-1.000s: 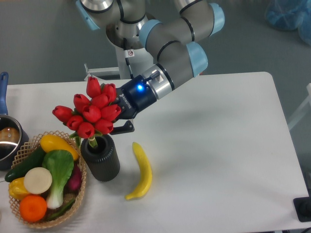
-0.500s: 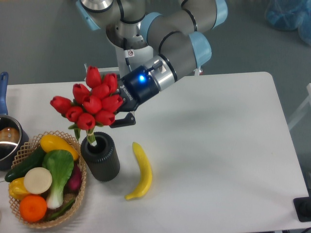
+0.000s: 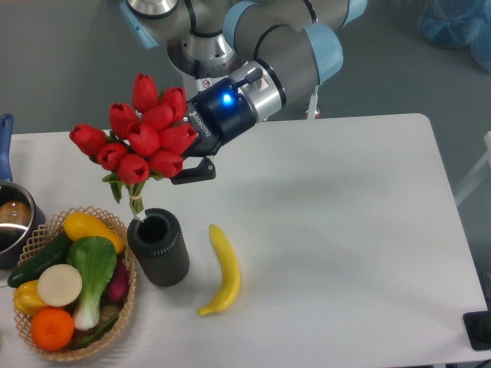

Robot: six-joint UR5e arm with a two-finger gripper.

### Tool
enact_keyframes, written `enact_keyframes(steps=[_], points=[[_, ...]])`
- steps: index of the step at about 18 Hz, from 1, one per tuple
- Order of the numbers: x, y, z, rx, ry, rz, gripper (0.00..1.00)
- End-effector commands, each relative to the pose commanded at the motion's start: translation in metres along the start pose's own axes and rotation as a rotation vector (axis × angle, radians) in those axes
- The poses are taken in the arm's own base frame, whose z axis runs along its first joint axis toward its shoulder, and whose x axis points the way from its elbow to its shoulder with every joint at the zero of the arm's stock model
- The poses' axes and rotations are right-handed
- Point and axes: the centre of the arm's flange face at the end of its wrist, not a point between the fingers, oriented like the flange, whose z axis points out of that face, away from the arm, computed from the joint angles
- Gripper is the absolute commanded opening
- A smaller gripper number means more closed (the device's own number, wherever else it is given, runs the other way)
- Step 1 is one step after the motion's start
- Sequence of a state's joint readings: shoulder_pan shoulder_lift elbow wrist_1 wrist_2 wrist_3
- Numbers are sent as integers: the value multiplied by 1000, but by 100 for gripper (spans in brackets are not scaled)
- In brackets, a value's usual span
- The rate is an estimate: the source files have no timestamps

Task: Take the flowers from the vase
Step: 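Carry the tulip bunch up and away from the vase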

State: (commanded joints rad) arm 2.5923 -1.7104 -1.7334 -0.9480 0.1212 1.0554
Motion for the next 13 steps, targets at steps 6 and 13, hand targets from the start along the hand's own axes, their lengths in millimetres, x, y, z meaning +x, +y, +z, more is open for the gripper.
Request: enact_keyframes(steps=[6, 13], points=[[-35, -4, -67, 16, -125, 41, 30], [-69, 8, -115, 23, -208, 44, 30]])
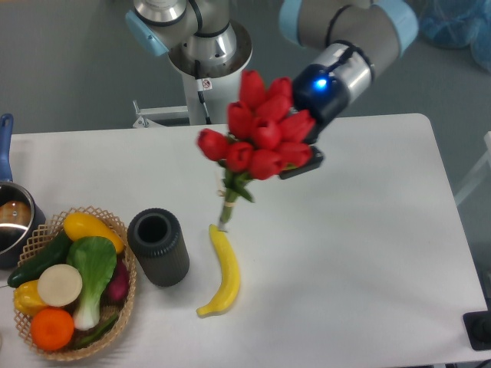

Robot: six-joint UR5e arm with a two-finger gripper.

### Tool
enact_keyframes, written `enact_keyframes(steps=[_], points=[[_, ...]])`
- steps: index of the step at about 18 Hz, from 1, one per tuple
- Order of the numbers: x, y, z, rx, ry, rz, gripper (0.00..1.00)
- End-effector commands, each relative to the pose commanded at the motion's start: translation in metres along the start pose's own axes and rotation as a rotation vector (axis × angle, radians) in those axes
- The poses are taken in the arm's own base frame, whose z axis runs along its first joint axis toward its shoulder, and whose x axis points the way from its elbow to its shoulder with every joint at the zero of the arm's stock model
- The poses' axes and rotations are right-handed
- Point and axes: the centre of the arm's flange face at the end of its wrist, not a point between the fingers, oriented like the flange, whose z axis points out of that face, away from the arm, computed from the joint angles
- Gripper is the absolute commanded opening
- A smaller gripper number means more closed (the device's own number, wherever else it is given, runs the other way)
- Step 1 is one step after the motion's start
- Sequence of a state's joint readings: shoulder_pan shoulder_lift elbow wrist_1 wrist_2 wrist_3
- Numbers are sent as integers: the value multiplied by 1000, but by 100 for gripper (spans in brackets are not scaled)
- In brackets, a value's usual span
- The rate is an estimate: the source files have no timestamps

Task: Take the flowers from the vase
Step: 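Carry the tulip bunch up and away from the vase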

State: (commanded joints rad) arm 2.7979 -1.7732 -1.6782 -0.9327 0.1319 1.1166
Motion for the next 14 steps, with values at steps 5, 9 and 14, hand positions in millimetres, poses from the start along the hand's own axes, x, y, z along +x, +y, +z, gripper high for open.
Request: enact_keyframes(steps=[5, 9, 14], points=[[-18, 13, 3, -4, 1, 35, 30], [-18, 15, 4, -6, 2, 33, 30], [-18, 16, 2, -7, -1, 28, 30]])
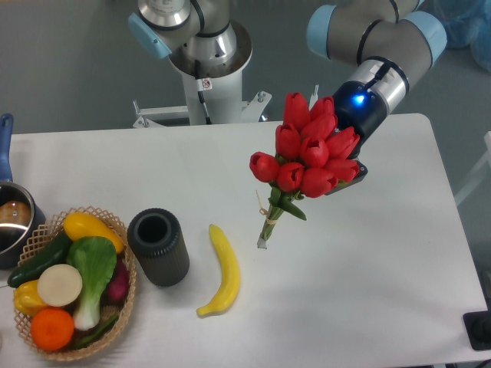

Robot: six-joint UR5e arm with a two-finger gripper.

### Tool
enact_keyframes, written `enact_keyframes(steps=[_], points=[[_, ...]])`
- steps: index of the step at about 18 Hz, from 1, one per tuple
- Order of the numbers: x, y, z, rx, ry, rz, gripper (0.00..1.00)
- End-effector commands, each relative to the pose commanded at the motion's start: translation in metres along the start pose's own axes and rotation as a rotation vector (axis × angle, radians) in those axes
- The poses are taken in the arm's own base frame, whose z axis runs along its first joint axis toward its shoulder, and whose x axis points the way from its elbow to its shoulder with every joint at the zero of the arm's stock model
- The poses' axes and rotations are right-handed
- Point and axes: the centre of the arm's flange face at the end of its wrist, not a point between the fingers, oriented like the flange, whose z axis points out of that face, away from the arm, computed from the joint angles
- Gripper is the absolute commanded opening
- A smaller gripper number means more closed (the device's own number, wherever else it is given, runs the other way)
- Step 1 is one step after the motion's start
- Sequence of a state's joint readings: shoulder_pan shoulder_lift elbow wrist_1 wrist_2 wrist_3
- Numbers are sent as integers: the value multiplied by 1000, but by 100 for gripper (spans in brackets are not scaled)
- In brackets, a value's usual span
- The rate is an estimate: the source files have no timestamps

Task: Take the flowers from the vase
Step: 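Carry the tulip bunch up and away from the vase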

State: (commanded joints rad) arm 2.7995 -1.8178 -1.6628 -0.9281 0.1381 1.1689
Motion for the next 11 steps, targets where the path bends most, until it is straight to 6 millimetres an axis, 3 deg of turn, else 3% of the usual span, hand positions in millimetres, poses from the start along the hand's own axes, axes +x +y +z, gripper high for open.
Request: enact_keyframes(steps=[11], points=[[0, 0, -2, 0, -3, -10, 30]])
